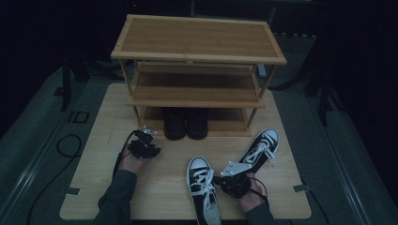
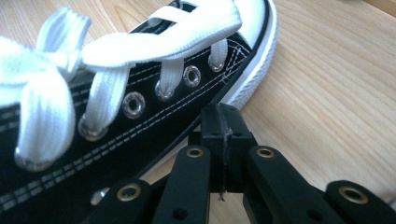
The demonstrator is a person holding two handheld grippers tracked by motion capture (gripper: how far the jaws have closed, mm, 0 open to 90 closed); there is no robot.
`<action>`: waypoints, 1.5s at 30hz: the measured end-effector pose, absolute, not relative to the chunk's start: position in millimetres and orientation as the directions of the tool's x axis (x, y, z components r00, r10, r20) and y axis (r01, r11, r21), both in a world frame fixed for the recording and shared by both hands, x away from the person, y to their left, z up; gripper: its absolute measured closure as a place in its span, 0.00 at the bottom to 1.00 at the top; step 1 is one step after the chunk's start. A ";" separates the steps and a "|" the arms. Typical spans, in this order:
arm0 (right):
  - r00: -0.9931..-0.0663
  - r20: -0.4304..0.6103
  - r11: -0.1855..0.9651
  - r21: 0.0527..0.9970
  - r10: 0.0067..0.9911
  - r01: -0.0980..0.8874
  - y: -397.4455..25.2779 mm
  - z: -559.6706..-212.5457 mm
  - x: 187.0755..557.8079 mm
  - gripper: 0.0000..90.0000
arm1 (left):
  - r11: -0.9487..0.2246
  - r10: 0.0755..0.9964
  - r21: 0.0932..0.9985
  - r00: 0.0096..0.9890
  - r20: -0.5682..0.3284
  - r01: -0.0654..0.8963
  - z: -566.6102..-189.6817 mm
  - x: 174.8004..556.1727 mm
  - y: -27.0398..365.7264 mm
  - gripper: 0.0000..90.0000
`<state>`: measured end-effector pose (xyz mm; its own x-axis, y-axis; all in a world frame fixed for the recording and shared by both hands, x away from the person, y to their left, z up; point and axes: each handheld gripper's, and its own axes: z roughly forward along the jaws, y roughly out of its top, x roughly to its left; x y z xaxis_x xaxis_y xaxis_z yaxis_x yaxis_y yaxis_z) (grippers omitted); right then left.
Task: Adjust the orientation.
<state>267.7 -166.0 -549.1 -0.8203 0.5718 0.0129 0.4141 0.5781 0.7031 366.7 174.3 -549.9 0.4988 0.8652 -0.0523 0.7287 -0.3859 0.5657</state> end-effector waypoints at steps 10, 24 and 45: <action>-0.847 0.028 0.597 0.697 0.530 0.397 -143.5 -548.6 286.6 1.00 | -0.385 0.863 0.570 0.502 -0.057 0.726 -550.3 366.8 172.6 0.74; -0.881 -0.006 0.672 0.650 0.472 0.355 -153.1 -535.0 281.8 0.89 | -0.389 0.861 0.567 0.505 -0.055 0.726 -550.1 366.4 173.8 0.74; -0.907 -0.018 0.688 0.659 0.421 0.306 -174.2 -505.6 254.5 0.72 | -0.382 0.863 0.573 0.502 -0.060 0.725 -550.6 365.9 173.5 0.73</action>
